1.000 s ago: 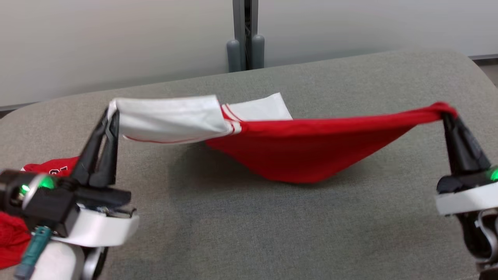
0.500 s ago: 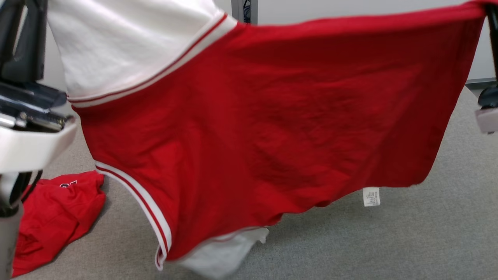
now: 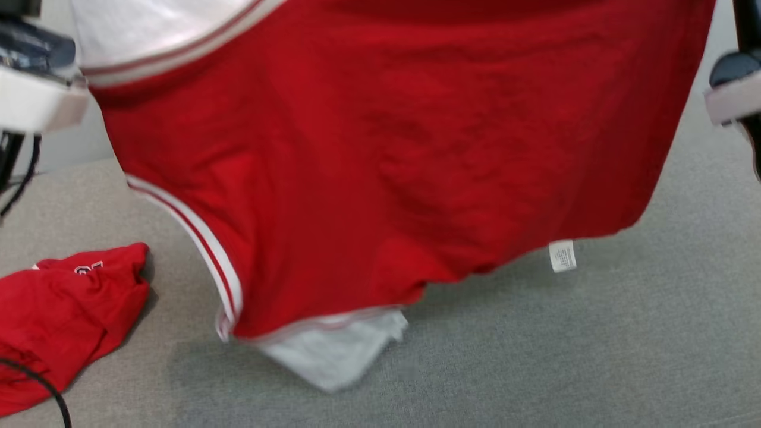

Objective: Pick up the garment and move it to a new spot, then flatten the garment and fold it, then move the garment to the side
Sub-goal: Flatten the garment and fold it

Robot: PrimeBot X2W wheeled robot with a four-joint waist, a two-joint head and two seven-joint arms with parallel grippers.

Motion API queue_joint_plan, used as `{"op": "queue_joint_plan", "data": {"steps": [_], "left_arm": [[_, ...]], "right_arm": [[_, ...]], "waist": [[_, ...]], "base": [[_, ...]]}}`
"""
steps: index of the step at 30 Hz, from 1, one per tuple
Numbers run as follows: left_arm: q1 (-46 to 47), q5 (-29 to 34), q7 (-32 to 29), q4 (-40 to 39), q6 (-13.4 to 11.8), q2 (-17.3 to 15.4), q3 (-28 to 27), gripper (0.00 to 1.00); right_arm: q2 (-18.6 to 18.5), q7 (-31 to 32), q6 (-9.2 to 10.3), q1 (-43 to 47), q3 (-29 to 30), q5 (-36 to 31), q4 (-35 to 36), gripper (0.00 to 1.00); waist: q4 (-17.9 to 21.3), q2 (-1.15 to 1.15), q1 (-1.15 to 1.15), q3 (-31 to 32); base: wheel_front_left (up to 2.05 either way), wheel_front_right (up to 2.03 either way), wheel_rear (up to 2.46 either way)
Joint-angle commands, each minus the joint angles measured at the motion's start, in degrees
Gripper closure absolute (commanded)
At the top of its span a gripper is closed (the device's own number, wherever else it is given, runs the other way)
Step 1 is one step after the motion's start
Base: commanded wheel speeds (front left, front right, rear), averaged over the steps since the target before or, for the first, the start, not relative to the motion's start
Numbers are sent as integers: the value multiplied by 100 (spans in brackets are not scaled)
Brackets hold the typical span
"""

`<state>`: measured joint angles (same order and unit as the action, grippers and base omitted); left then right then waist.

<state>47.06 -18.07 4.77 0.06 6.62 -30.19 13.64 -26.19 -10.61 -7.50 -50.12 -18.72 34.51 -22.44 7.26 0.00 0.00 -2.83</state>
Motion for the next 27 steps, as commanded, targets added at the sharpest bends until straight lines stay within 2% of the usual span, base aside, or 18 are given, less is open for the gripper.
{"op": "queue_joint_plan", "data": {"steps": [1, 6, 10, 13, 15, 19, 23, 27], "left_arm": [[264, 56, 50, 165, 28, -18, 72, 100], [1628, 447, 393, 1305, 85, 80, 740, 100], [2899, 863, 777, 2367, 86, 223, 1314, 100], [3693, 1128, 978, 3254, 74, 408, 1481, 100], [4163, 1357, 1029, 3622, -40, 491, 1548, 100], [4877, 1819, 1036, 3287, -255, 550, 1689, 100], [5145, 1864, 1030, 2563, -462, 541, 1669, 100], [4702, 1636, 1032, 2073, -390, 562, 1635, 100]], "right_arm": [[76, -29, 2, -228, -55, -56, -155, 100], [374, -210, 2, -1456, -572, -246, -1269, 100], [535, -370, 2, -2505, -715, -297, -2125, 100], [714, -441, 1, -3186, -787, -476, -2692, 100], [791, -469, 1, -3605, -717, -592, -2901, 100], [756, -468, 2, -4027, -274, -1020, -2742, 100], [628, -470, 2, -4139, 98, -1476, -2419, 100], [539, -471, 2, -3836, 279, -1637, -2371, 100]], "waist": [[19, 0, 0, -265], [-69, 0, 0, -999], [-230, 0, 0, -1731], [-288, 0, 0, -2143], [-267, 0, 0, -2356], [-291, 0, 0, -2854], [-456, 0, 0, -3258], [-642, 0, 0, -3479]], "base": [[0, 0, 0], [0, 0, 0], [0, 0, 0], [0, 0, 0], [0, 0, 0], [0, 0, 0], [0, 0, 0], [0, 0, 0]]}}
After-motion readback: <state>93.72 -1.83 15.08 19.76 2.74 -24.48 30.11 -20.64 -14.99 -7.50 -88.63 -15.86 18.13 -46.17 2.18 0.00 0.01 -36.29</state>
